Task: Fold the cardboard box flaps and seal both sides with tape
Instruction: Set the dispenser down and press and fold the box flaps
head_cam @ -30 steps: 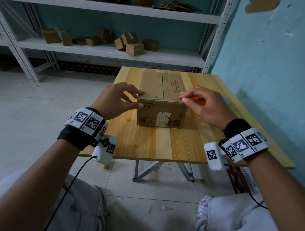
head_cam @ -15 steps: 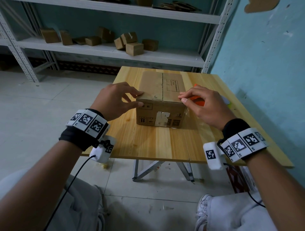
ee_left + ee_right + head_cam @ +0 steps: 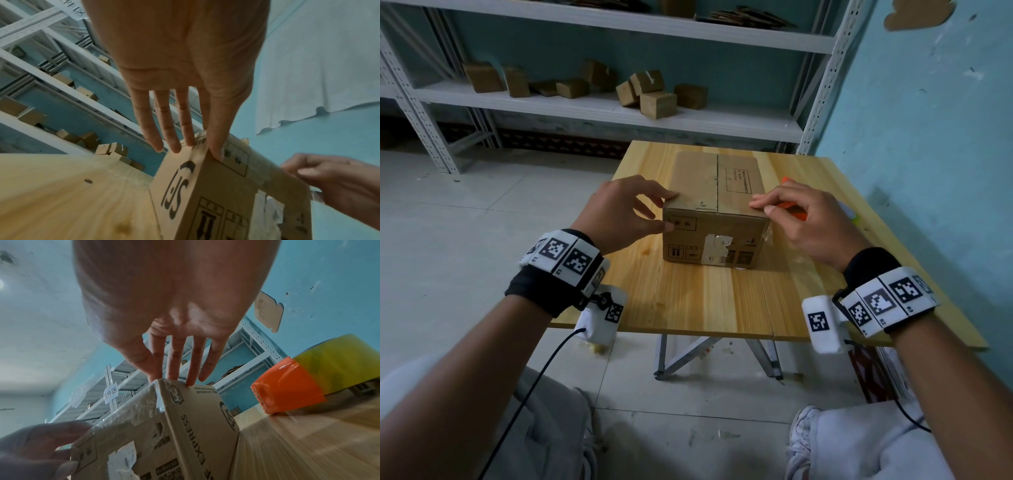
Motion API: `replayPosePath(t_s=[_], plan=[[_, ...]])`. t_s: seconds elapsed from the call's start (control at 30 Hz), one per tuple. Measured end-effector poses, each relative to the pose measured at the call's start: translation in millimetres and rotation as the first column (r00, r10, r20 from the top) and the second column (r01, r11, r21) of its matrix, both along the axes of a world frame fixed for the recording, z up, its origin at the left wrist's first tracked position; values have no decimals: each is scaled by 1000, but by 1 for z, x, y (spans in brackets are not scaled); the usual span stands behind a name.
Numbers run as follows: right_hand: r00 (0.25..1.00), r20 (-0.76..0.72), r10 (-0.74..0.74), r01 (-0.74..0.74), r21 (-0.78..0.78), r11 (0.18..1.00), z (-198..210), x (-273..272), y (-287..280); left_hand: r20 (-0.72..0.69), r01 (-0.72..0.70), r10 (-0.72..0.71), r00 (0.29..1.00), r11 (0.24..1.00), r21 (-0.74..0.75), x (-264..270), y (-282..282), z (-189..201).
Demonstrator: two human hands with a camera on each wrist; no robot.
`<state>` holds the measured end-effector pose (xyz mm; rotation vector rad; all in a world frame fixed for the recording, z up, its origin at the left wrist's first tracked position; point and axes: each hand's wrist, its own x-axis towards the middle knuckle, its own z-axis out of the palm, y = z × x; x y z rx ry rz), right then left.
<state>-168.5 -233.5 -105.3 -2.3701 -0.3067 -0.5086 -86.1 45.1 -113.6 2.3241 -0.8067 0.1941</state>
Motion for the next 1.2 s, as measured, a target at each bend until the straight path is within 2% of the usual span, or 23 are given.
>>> replayPosePath(t_s=[0.13, 0.23, 0.3, 0.37, 0.43, 0.53, 0.63, 0.9, 1.1, 1.2], plan=[[995, -91, 35, -35, 10, 999, 2, -2, -6, -48, 0, -1, 999, 1000, -5, 0, -2, 4], [990, -129, 59, -59, 4, 998, 4, -2, -9, -24, -11, 10, 1000, 1000, -14, 0, -5, 5], [994, -107, 24, -25, -11, 1000, 4, -2, -9, -2, -24, 24, 1000, 1000, -18, -1, -6, 5], [995, -74, -71, 69, -38, 997, 4, -3, -8, 6, -36, 36, 999, 999, -14, -1, -6, 6], [986, -105, -132, 125, -78, 989, 4, -5, -6, 3, -37, 37, 999, 999, -10, -1, -5, 5], [965, -223, -139, 100, -177, 979, 4, -9, -5, 7, -34, 34, 999, 999, -18, -1, -5, 5], [953, -281, -115, 63, -189, 980, 5, -10, -7, 4, -33, 33, 999, 999, -13, -2, -5, 6], [948, -305, -86, 46, -135, 990, 6, -9, -9, -8, -32, 32, 999, 999, -8, -2, -5, 6], [930, -356, -97, 32, -184, 982, 10, -13, -12, 6, -27, 27, 1000, 1000, -5, -1, -5, 5], [946, -309, -100, 50, -167, 985, 8, -12, -14, 19, -18, 18, 1000, 1000, -7, 2, -4, 3]])
